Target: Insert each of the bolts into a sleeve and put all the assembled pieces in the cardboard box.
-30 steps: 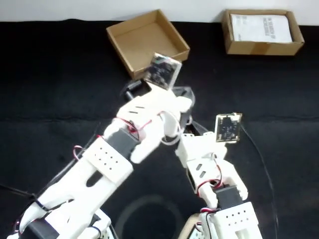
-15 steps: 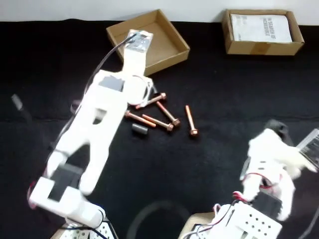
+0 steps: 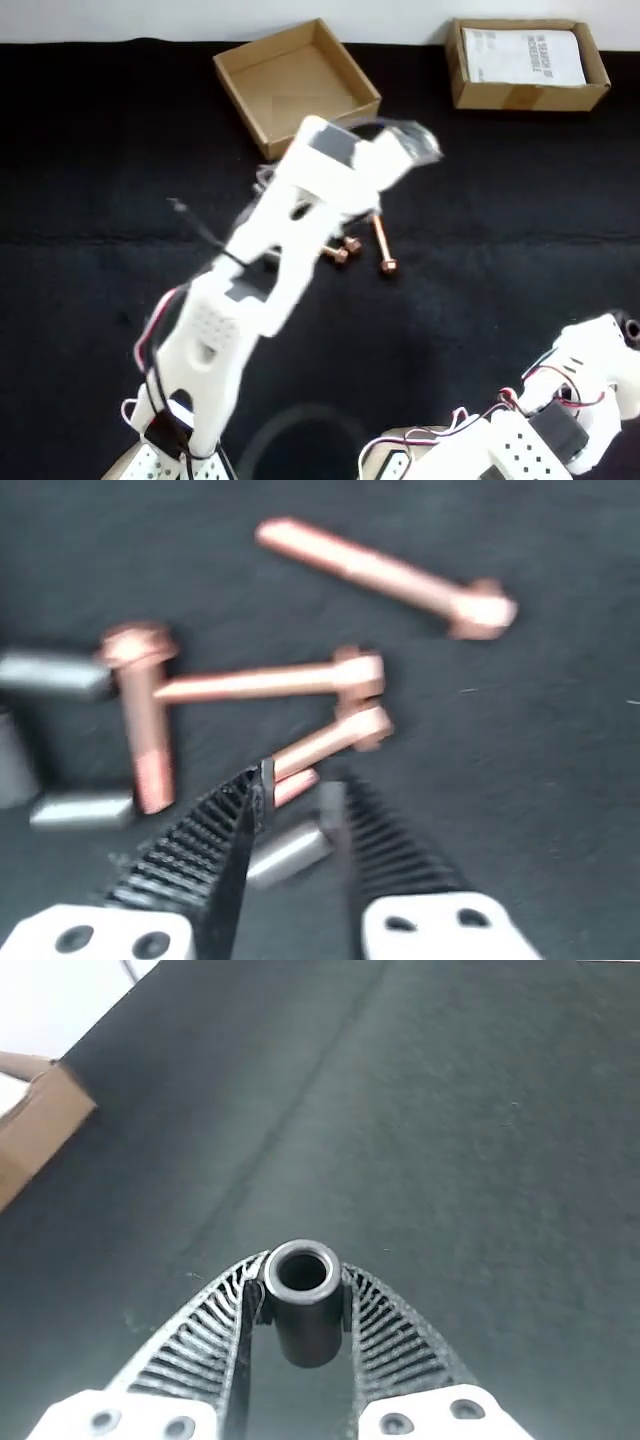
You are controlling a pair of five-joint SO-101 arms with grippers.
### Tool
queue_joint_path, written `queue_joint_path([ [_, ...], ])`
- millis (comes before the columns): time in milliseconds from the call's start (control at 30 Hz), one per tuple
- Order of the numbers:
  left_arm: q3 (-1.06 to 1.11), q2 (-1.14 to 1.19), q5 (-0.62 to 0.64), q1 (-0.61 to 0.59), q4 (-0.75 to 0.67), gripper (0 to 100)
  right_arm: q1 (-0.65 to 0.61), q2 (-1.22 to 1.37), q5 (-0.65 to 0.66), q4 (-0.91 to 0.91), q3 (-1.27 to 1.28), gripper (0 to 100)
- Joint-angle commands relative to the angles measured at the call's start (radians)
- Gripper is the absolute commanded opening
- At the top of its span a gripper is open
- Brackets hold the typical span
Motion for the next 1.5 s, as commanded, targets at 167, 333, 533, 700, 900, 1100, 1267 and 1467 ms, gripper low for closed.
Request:
queue_joint_path([
  [167, -0.157, 0.09, -0.012, 0.101, 0.026, 1, 0.056, -0.007, -0.009, -0.004, 0.01, 0.8],
  [333, -0.16, 0.13, -0.014, 0.117, 0.025, 1, 0.056, -0.007, -0.009, -0.004, 0.01, 0.8],
  [533, -0.162, 0.188, -0.014, 0.125, 0.025, 1, 0.056, -0.007, -0.009, -0.004, 0.008, 0.8],
  [700, -0.163, 0.209, -0.014, 0.128, 0.009, 1, 0.056, -0.007, -0.009, -0.004, 0.007, 0.8],
  [900, -0.163, 0.226, -0.009, 0.166, -0.04, 1, 0.076, -0.007, -0.009, -0.004, 0.004, 0.8],
  [1100, -0.162, 0.226, -0.009, 0.229, -0.135, 1, 0.116, -0.007, -0.009, -0.004, 0.008, 0.8],
  [1267, -0.163, 0.222, -0.009, 0.246, -0.213, 1, 0.153, -0.007, -0.005, -0.004, 0.01, 0.8],
  [1467, -0.163, 0.222, -0.006, 0.225, -0.345, 1, 0.159, -0.007, -0.003, -0.002, 0.01, 0.8],
])
